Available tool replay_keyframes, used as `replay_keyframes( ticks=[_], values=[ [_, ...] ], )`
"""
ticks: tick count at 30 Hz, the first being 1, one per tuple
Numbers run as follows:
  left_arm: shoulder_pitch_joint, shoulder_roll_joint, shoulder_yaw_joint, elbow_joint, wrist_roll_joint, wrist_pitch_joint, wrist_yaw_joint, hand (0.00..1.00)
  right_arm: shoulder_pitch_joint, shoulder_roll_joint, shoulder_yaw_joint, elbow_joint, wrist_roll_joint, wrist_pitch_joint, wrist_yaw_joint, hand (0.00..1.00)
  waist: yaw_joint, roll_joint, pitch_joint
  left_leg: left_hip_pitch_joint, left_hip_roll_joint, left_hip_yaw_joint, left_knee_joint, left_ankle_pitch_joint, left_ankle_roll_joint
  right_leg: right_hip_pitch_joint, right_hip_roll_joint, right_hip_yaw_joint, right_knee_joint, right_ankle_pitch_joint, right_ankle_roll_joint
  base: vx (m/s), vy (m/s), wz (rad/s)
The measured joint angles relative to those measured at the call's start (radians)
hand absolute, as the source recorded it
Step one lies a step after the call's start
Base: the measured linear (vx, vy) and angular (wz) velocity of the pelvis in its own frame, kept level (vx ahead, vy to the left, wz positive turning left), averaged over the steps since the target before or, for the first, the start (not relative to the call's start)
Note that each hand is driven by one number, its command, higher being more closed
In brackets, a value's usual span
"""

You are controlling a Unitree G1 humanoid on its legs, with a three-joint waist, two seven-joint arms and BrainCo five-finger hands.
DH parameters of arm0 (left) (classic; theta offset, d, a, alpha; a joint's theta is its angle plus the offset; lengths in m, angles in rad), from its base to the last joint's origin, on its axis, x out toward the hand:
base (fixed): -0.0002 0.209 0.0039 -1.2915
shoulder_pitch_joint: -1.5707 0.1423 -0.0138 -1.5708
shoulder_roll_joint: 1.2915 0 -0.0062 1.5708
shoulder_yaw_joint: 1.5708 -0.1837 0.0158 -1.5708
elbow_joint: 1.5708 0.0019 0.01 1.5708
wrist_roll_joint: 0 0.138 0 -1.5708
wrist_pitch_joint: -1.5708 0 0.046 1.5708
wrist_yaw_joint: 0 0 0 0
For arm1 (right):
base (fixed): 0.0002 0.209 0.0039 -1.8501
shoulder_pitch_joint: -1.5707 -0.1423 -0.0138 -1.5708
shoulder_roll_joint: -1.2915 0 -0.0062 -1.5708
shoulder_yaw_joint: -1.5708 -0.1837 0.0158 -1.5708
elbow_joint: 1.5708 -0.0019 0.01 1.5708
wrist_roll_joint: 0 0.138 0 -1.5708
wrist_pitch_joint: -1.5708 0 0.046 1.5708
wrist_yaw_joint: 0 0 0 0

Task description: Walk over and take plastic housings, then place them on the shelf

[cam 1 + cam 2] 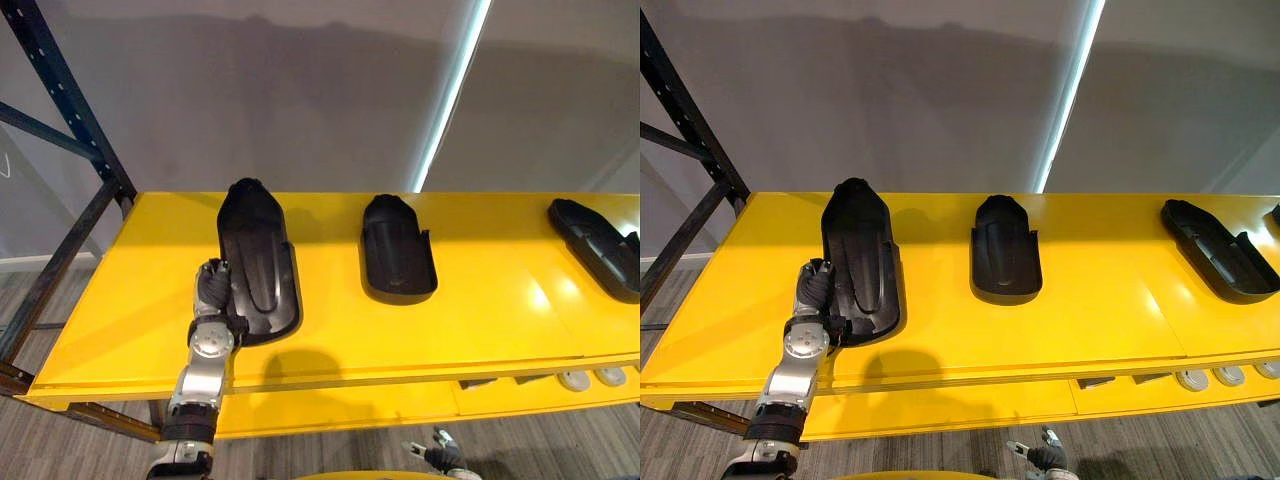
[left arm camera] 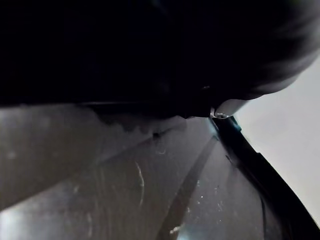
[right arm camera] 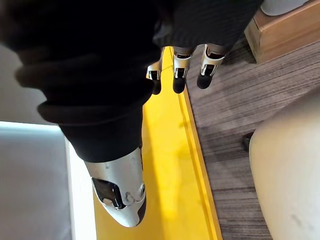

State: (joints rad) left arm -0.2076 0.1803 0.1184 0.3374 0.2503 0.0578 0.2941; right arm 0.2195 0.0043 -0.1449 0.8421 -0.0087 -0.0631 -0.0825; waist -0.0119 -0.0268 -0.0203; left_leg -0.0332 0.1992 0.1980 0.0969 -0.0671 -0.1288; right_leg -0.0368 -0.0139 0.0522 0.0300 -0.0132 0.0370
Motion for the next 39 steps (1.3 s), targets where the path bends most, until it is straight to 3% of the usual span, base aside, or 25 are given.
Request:
replay_keyframes(
  ticks=[7, 17, 25, 31, 37, 38, 39],
  values=[
    [-0.057, 0.029, 0.025, 0.067, 0.021, 0.021, 0.003, 0.00, -0.010, -0.006, 0.000, 0.018, -0.001, -0.001, 0.001, 0.00, -0.002, -0.004, 0.003, 0.026, -0.014, -0.004, -0.048, 0.022, 0.005, 0.000, -0.006, 0.005, -0.016, 0.012, 0.000, -0.01, 0.002, -0.04],
    [-0.095, 0.031, 0.052, 0.041, 0.038, 0.021, 0.084, 0.00, -0.020, -0.006, -0.002, 0.036, -0.001, -0.006, 0.001, 0.00, -0.002, -0.013, 0.011, 0.052, -0.027, -0.033, -0.084, 0.023, 0.003, 0.018, -0.006, 0.011, -0.034, 0.016, 0.005, 0.00, 0.002, -0.03],
    [-0.091, -0.025, 0.014, -0.308, 0.089, 0.012, 0.148, 0.00, -0.026, 0.000, -0.001, 0.036, 0.004, -0.014, 0.000, 0.00, 0.002, -0.026, 0.040, 0.026, -0.023, -0.063, -0.024, -0.004, 0.002, 0.035, -0.006, 0.023, -0.029, 0.006, 0.015, -0.02, 0.005, 0.04],
    [0.082, -0.091, -0.128, -0.649, 0.143, -0.081, 0.149, 0.00, -0.025, 0.002, 0.002, 0.033, 0.011, -0.020, -0.001, 0.00, 0.020, -0.020, 0.051, -0.021, -0.010, -0.083, 0.076, -0.054, 0.001, 0.035, -0.001, 0.009, -0.008, -0.009, 0.019, -0.02, 0.004, 0.07],
    [0.350, -0.130, -0.169, -0.806, 0.157, -0.141, 0.116, 0.00, -0.019, 0.013, 0.007, 0.030, 0.011, -0.030, -0.005, 0.00, 0.029, -0.018, 0.053, -0.054, -0.001, -0.109, 0.149, -0.099, 0.004, 0.049, 0.003, -0.017, 0.005, -0.023, 0.026, -0.01, 0.010, 0.13],
    [0.408, -0.139, -0.182, -0.829, 0.157, -0.160, 0.099, 1.00, -0.016, 0.014, 0.007, 0.030, 0.011, -0.031, -0.006, 0.00, 0.031, -0.019, 0.052, -0.060, 0.000, -0.116, 0.163, -0.106, 0.006, 0.050, 0.002, -0.026, 0.014, -0.031, 0.026, 0.00, 0.010, 0.15],
    [0.455, -0.138, -0.193, -0.846, 0.155, -0.173, 0.091, 1.00, -0.013, 0.014, 0.008, 0.030, 0.011, -0.031, -0.007, 0.00, 0.038, -0.019, 0.053, -0.061, 0.000, -0.117, 0.168, -0.111, 0.011, 0.049, 0.001, -0.029, 0.022, -0.036, 0.027, 0.00, 0.010, 0.15]
  ],
)
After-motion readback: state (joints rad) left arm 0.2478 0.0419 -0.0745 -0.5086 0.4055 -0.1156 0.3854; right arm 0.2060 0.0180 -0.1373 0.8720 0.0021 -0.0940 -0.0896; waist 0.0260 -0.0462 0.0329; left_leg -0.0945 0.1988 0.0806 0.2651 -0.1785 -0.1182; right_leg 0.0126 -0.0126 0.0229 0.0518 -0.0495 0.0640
